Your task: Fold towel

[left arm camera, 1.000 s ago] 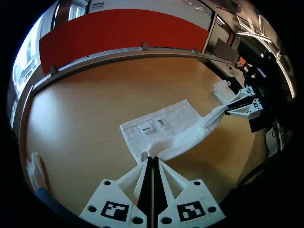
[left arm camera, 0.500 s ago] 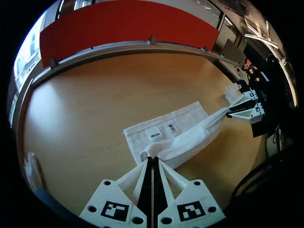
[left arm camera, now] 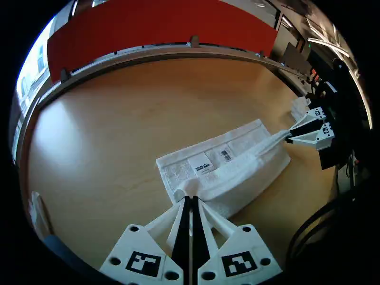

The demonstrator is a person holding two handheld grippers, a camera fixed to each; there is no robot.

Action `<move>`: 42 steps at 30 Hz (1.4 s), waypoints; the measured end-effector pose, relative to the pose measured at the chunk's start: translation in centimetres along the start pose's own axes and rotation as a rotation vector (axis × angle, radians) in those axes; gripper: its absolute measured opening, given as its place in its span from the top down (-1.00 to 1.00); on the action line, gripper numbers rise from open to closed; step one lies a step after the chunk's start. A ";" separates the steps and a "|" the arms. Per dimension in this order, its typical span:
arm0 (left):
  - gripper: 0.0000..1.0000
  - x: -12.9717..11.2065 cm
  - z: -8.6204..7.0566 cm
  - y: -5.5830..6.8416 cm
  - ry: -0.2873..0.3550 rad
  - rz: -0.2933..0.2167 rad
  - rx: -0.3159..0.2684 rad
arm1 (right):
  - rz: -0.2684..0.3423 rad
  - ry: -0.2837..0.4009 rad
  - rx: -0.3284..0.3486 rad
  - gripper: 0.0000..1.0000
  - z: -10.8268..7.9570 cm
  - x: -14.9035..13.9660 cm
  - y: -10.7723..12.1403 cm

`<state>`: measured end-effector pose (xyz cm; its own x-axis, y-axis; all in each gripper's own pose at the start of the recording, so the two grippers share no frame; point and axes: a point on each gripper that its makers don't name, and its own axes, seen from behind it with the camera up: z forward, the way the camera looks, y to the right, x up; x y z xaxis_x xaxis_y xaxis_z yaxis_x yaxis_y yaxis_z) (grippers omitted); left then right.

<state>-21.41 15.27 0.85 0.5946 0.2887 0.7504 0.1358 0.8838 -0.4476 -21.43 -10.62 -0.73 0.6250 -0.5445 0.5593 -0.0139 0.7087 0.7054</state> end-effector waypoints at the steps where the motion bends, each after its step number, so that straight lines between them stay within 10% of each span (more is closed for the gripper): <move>1: 0.94 0.0 0.1 -0.1 0.000 -0.002 0.002 | 0.004 0.000 0.000 0.70 0.1 0.0 0.0; 21: 0.34 0.6 1.9 -2.9 0.004 0.000 0.092 | 0.051 0.010 -0.084 0.18 2.1 0.3 2.4; 27: -0.17 0.8 1.7 -3.5 0.012 0.010 0.114 | 0.045 0.012 -0.114 -0.24 2.0 0.3 3.1; 35: -0.72 1.5 0.9 -4.2 0.039 0.009 0.134 | 0.047 0.021 -0.129 -0.26 2.3 0.6 3.6; 42: -0.81 2.2 -0.2 -4.6 0.066 0.000 0.142 | 0.046 0.029 -0.151 -0.26 2.4 1.1 4.3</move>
<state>-20.55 11.80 4.44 0.6458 0.2679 0.7149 0.0255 0.9283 -0.3709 -22.66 -9.25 3.90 0.6488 -0.4984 0.5750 0.0729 0.7929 0.6050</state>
